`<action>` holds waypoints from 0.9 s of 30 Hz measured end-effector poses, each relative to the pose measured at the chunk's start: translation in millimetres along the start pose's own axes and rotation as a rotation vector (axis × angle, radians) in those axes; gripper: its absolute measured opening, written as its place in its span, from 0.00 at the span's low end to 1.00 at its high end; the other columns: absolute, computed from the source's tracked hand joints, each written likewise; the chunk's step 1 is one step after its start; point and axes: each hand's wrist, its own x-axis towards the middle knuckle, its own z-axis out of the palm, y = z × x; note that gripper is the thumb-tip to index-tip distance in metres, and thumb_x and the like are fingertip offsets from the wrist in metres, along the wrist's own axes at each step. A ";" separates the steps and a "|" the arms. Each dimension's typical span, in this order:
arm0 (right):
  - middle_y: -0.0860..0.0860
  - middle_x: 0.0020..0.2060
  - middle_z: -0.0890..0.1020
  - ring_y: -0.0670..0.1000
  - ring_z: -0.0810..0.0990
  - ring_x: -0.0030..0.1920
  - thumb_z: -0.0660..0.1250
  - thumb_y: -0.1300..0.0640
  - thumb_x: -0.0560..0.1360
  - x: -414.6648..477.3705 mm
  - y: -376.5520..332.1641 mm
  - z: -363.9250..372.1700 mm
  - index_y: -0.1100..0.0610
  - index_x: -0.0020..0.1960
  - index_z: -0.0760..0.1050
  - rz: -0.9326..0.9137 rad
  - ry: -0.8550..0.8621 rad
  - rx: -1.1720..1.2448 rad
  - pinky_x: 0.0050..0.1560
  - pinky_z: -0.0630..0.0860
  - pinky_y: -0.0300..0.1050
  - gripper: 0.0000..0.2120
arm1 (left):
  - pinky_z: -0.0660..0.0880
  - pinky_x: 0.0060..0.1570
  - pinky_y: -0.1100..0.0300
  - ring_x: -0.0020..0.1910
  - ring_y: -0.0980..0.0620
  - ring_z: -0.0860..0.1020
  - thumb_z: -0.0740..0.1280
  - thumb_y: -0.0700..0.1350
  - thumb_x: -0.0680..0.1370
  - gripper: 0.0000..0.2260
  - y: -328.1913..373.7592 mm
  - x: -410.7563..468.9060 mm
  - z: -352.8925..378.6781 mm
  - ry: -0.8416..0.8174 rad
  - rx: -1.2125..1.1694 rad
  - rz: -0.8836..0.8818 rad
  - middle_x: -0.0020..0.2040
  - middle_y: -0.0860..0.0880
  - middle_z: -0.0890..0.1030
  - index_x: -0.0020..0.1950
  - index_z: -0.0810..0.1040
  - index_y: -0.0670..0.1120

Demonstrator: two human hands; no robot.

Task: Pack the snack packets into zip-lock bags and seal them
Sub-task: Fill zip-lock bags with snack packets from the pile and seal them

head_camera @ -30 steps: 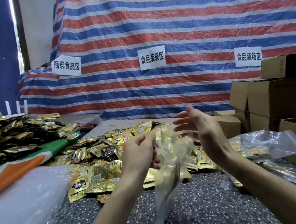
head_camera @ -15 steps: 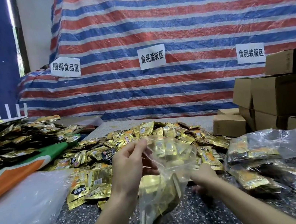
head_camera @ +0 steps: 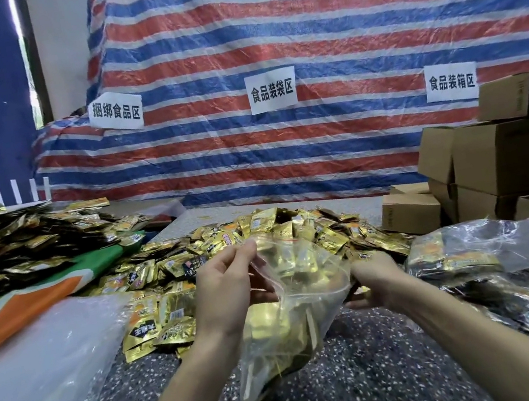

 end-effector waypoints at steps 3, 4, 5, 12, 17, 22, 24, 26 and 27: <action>0.61 0.44 0.83 0.56 0.85 0.33 0.66 0.68 0.76 -18.7 -19.6 -23.8 0.67 0.52 0.75 -0.169 0.112 0.037 0.28 0.79 0.44 0.05 | 0.75 0.25 0.60 0.27 0.50 0.78 0.66 0.46 0.82 0.17 0.5 -0.8 3.4 0.007 -0.001 -0.022 0.30 0.44 0.80 0.33 0.81 0.45; 0.60 0.41 0.84 0.55 0.85 0.32 0.66 0.66 0.76 -25.2 -25.9 -32.2 0.65 0.51 0.75 -0.218 0.135 0.085 0.27 0.78 0.42 0.04 | 0.76 0.25 0.60 0.28 0.49 0.79 0.66 0.46 0.82 0.17 0.6 -1.0 4.5 0.011 -0.002 -0.032 0.30 0.44 0.80 0.34 0.80 0.44; 0.59 0.37 0.85 0.53 0.85 0.30 0.67 0.65 0.76 -31.8 -33.1 -40.1 0.64 0.49 0.75 -0.262 0.145 0.146 0.25 0.77 0.41 0.03 | 0.76 0.26 0.59 0.28 0.49 0.79 0.66 0.45 0.82 0.16 0.6 -1.3 5.5 0.015 -0.001 -0.044 0.30 0.43 0.79 0.35 0.80 0.42; 0.53 0.28 0.83 0.49 0.80 0.25 0.67 0.58 0.77 -84.3 -82.7 -71.2 0.60 0.47 0.77 -0.378 0.067 0.483 0.25 0.77 0.42 0.06 | 0.79 0.27 0.57 0.27 0.45 0.80 0.65 0.40 0.81 0.13 2.6 -4.0 14.4 0.017 0.014 -0.103 0.29 0.42 0.78 0.39 0.78 0.35; 0.51 0.28 0.82 0.47 0.80 0.24 0.66 0.59 0.79 -106.6 -89.5 -56.1 0.59 0.46 0.77 -0.457 0.043 0.276 0.23 0.74 0.40 0.05 | 0.79 0.29 0.56 0.29 0.43 0.81 0.64 0.37 0.80 0.10 7.2 -9.6 20.0 -0.022 0.018 -0.121 0.36 0.37 0.78 0.41 0.78 0.34; 0.56 0.38 0.83 0.48 0.83 0.28 0.65 0.59 0.80 -111.2 -84.6 -35.7 0.58 0.47 0.77 -0.529 0.080 0.077 0.28 0.79 0.43 0.05 | 0.79 0.30 0.56 0.30 0.45 0.81 0.64 0.36 0.80 0.10 14.7 -14.5 23.4 -0.061 0.026 -0.115 0.36 0.38 0.79 0.42 0.79 0.33; 0.57 0.41 0.84 0.51 0.85 0.32 0.67 0.57 0.79 -112.5 -79.7 -27.0 0.57 0.50 0.75 -0.545 0.055 -0.040 0.30 0.81 0.43 0.03 | 0.79 0.31 0.56 0.30 0.44 0.82 0.65 0.37 0.79 0.10 17.4 -16.8 25.3 -0.075 0.030 -0.102 0.34 0.41 0.80 0.40 0.80 0.35; 0.55 0.44 0.83 0.51 0.85 0.35 0.68 0.57 0.77 -113.6 -74.5 -18.5 0.53 0.50 0.72 -0.563 0.036 -0.178 0.29 0.80 0.40 0.06 | 0.79 0.31 0.56 0.31 0.44 0.83 0.66 0.38 0.79 0.11 20.6 -19.8 28.2 -0.090 0.035 -0.082 0.33 0.42 0.81 0.38 0.81 0.38; 0.54 0.43 0.83 0.49 0.84 0.34 0.69 0.57 0.77 -114.8 -72.8 -14.4 0.53 0.50 0.71 -0.563 0.017 -0.230 0.28 0.78 0.39 0.07 | 0.79 0.31 0.57 0.31 0.44 0.83 0.66 0.38 0.79 0.12 22.3 -21.1 29.9 -0.095 0.036 -0.068 0.33 0.41 0.82 0.37 0.81 0.39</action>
